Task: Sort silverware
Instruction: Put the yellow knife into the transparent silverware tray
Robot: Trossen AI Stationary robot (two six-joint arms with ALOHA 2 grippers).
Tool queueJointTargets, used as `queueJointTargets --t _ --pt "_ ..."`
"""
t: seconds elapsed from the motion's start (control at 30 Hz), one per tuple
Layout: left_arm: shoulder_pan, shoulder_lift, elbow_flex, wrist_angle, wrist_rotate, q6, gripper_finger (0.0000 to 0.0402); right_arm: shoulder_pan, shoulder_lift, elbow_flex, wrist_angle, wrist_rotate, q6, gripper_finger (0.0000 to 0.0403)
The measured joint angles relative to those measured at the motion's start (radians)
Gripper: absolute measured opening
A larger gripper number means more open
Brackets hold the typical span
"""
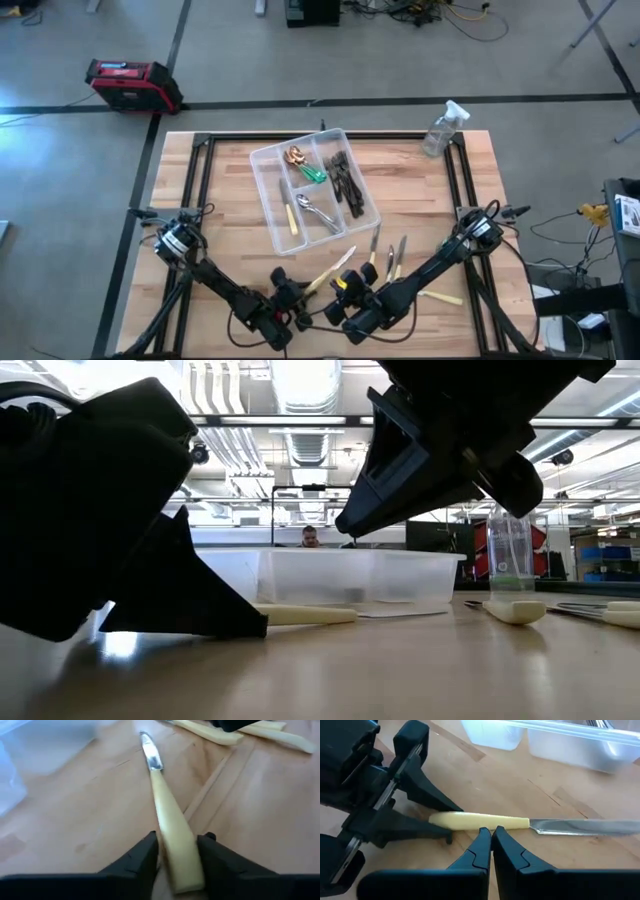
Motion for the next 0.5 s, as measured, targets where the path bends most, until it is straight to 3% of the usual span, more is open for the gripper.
queueJointTargets --t 0.07,0.3,0.5 --pt "0.000 0.000 0.000 -0.003 0.002 0.007 0.0061 0.000 0.000 0.000 0.000 0.000 -0.004 0.0000" --pt "-0.012 -0.017 -0.003 -0.019 0.011 0.021 0.0061 0.006 -0.037 0.000 -0.041 -0.001 -0.026 0.0000" --pt "-0.051 -0.109 -0.014 -0.193 0.020 0.030 0.0061 0.033 -0.157 0.000 -0.171 0.038 -0.034 0.0000"
